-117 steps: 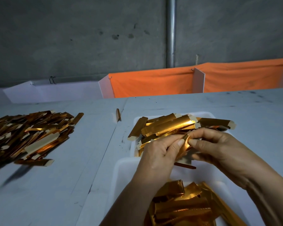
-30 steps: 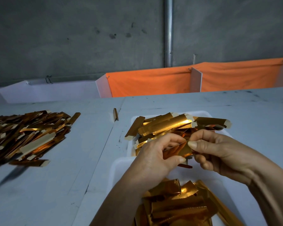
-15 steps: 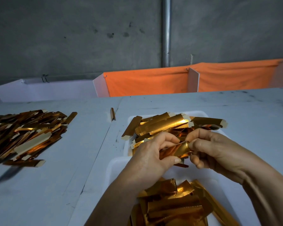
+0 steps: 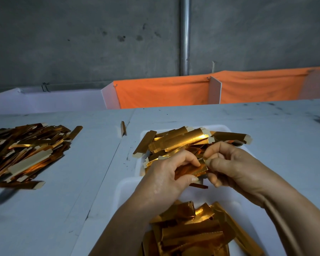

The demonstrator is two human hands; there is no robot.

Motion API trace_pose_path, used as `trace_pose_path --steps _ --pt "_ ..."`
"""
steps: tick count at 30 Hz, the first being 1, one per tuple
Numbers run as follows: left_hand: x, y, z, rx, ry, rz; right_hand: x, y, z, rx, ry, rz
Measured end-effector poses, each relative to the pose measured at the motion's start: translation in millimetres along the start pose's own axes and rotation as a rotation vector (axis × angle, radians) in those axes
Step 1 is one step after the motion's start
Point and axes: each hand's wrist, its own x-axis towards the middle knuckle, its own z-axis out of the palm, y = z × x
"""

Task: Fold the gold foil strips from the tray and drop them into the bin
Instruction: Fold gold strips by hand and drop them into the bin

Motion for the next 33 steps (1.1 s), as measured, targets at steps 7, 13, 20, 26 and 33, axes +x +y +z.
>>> trace_pose_path --steps 7,13,20,26,33 --pt "-2 2 -1 -0.005 -0.029 0.014 -2 -1 -8 -0.123 -0.099 -0.037" --pt "0 5 -10 -0.216 -0.066 0.056 -4 -5 -10 0.227 -0.228 -0.008" --pt "0 5 -12 -0.395 -0.121 0.104 -1 -2 -11 0.348 -0.299 -0.026" --pt "-1 4 -11 -0.350 -0.113 0.087 -1 -2 -10 0.346 -0.232 0.046" --pt "-1 5 -6 -0.160 -0.043 0.039 -3 -3 -11 0.137 -0.146 0.030"
